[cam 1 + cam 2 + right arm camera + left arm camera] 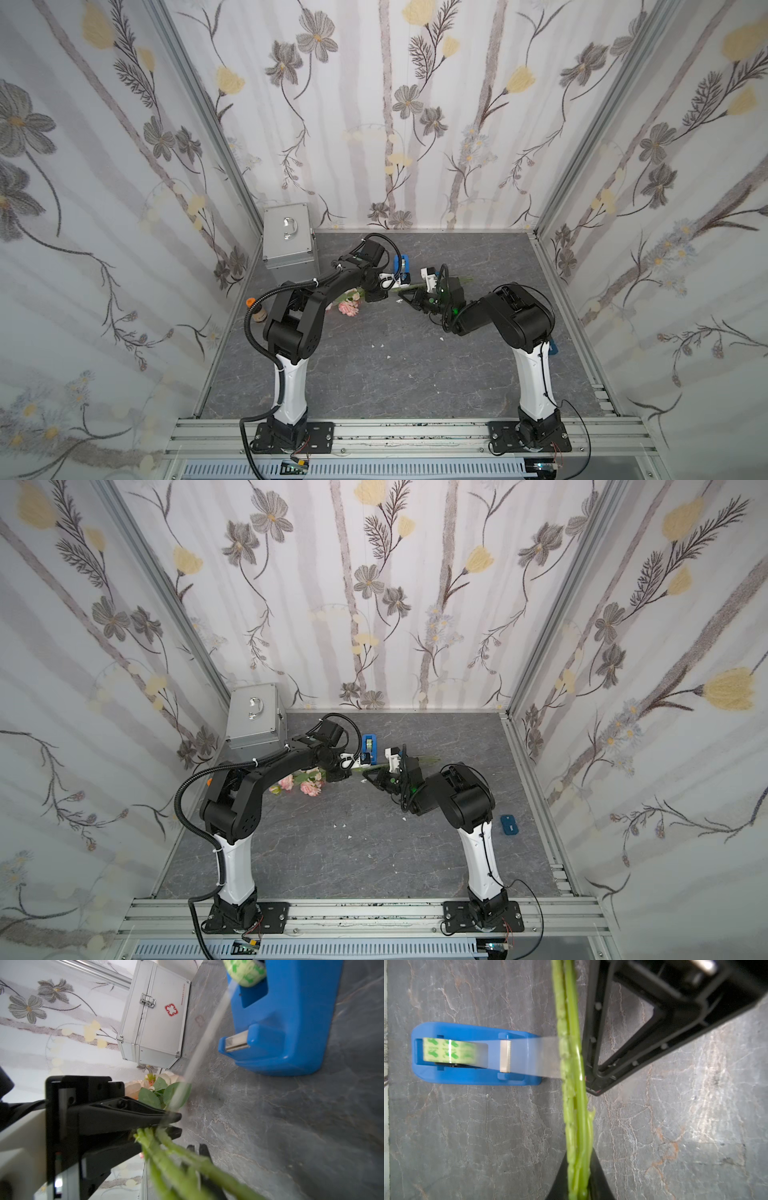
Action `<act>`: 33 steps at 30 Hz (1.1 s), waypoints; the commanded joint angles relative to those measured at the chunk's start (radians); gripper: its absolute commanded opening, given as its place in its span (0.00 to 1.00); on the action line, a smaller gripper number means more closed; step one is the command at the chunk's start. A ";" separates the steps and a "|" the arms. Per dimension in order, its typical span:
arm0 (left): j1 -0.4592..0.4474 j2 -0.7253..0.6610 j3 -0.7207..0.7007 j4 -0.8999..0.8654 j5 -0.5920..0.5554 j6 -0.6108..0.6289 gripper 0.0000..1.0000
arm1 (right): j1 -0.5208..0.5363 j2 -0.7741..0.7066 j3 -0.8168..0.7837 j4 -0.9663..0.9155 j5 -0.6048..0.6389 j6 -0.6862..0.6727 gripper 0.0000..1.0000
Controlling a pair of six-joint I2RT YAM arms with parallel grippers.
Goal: Wrap bouquets with tape
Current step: Stick the tape to the bouquet.
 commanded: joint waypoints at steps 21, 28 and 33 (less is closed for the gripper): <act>-0.005 -0.038 -0.025 -0.026 0.069 -0.008 0.00 | 0.011 -0.119 -0.193 0.053 0.058 -0.108 0.42; -0.005 -0.029 -0.011 -0.007 0.061 -0.010 0.00 | 0.033 -0.305 -0.468 0.293 0.083 -0.217 0.57; -0.002 -0.015 0.003 -0.012 0.057 0.000 0.00 | 0.045 -0.506 -0.497 0.126 0.134 -0.491 0.57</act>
